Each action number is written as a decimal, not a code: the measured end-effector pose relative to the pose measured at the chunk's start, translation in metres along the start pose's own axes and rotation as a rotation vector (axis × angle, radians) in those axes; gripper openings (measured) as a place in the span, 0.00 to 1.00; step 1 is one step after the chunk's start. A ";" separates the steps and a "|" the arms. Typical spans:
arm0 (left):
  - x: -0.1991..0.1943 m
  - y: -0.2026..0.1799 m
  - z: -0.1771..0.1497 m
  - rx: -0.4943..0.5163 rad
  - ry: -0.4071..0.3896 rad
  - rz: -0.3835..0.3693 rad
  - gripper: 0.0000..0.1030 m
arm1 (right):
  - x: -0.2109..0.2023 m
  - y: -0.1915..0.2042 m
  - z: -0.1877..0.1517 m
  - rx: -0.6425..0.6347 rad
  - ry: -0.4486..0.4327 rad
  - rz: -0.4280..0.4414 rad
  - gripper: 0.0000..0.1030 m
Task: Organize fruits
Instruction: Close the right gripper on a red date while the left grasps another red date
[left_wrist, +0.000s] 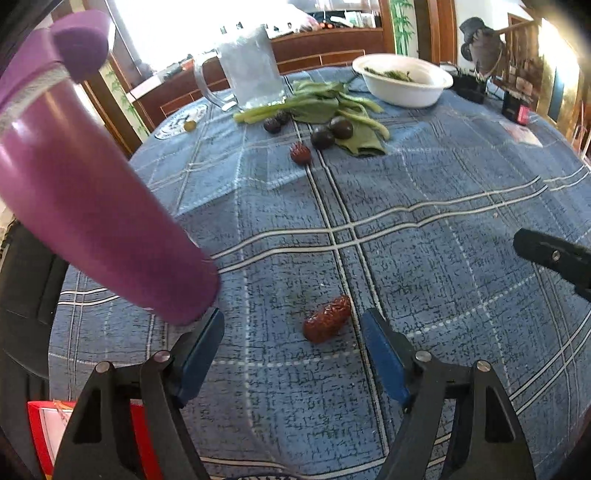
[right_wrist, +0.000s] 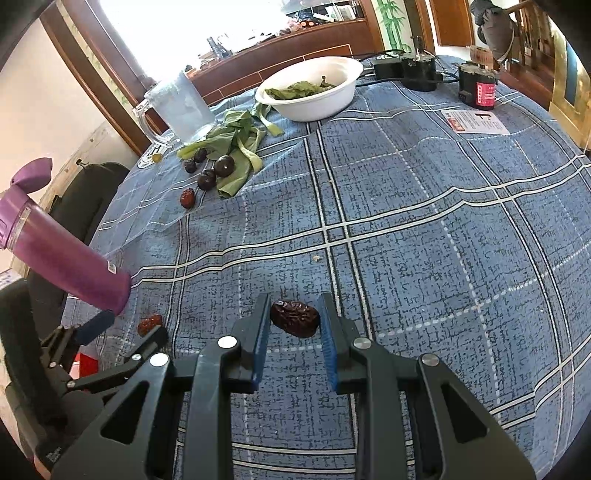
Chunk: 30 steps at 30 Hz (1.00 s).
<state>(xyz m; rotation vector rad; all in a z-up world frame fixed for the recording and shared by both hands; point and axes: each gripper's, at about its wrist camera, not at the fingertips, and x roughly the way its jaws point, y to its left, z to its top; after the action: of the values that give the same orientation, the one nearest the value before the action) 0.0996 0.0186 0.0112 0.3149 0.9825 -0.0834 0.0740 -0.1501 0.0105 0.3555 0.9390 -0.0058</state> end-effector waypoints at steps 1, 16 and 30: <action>0.001 0.000 0.000 -0.003 -0.001 -0.010 0.70 | 0.001 0.000 0.000 0.000 0.002 0.002 0.27; -0.001 -0.010 -0.002 -0.018 -0.008 -0.094 0.25 | -0.003 0.001 0.001 0.001 -0.013 0.005 0.27; -0.070 -0.019 -0.010 -0.043 -0.153 -0.060 0.25 | -0.015 0.003 0.000 -0.001 -0.046 0.010 0.27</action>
<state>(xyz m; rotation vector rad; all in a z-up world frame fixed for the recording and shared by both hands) 0.0490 -0.0018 0.0595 0.2365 0.8412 -0.1386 0.0655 -0.1492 0.0228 0.3575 0.8916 -0.0042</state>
